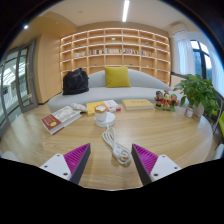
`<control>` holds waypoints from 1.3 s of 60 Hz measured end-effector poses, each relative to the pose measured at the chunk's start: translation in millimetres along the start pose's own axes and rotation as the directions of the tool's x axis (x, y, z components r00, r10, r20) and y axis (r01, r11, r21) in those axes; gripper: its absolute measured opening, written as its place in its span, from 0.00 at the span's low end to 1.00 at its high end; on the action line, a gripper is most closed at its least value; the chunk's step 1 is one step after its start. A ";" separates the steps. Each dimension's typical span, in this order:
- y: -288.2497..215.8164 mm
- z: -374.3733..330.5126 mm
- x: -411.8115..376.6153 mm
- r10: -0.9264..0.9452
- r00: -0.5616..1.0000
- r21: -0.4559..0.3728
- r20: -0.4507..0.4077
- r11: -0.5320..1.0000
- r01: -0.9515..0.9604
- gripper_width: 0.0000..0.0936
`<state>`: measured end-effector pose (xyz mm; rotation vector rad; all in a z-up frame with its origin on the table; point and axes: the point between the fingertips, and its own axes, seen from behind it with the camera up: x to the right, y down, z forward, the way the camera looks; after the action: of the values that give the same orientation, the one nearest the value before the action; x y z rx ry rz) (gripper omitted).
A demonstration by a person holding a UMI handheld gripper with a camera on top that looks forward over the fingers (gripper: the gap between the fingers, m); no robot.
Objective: Unplug charger
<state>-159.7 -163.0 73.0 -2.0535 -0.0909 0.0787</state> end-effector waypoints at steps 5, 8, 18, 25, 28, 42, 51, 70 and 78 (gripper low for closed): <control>-19.7 42.8 -33.6 -0.009 0.999 0.022 0.031 1.000 0.008 0.91; -32.1 68.0 -46.8 -0.007 0.999 0.035 0.036 0.999 0.005 0.91; -62.5 144.9 -51.6 -0.008 1.000 0.054 -0.027 0.998 0.010 0.91; -73.2 189.7 -44.8 -0.005 0.997 0.058 -0.081 0.998 0.010 0.86; -73.8 203.6 -43.1 0.001 0.995 0.048 -0.097 0.999 0.004 0.80; -72.6 227.2 -42.2 0.023 0.994 0.036 -0.104 0.999 -0.019 0.34; -78.2 225.6 -41.7 0.039 0.995 0.045 -0.087 0.998 -0.035 0.25; -301.8 81.1 -34.9 -0.068 0.997 0.517 -0.034 0.853 0.075 0.25; -231.9 103.7 35.8 -0.046 0.996 0.368 -0.077 0.927 0.071 0.25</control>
<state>-141.0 39.5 229.4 -1.6717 -0.0883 -0.0112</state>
